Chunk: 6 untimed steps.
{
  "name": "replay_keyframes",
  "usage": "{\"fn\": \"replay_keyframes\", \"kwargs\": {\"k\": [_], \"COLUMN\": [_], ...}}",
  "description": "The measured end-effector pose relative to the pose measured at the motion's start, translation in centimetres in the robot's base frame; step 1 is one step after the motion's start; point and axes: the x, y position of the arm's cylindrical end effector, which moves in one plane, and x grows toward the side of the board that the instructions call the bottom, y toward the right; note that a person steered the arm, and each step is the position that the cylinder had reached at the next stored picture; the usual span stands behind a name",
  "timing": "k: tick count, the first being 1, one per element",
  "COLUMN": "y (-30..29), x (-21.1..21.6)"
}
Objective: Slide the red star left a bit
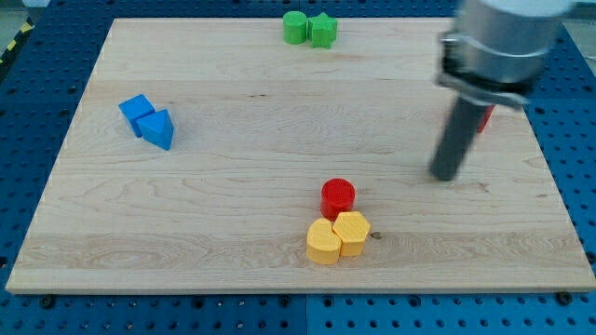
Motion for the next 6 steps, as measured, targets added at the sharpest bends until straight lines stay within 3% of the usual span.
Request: {"fn": "replay_keyframes", "kwargs": {"k": [1, 2, 5, 6], "y": [7.7, 10.0, -1.9, -1.9], "x": [-1.4, -5.1, -11.5, -14.4]}}
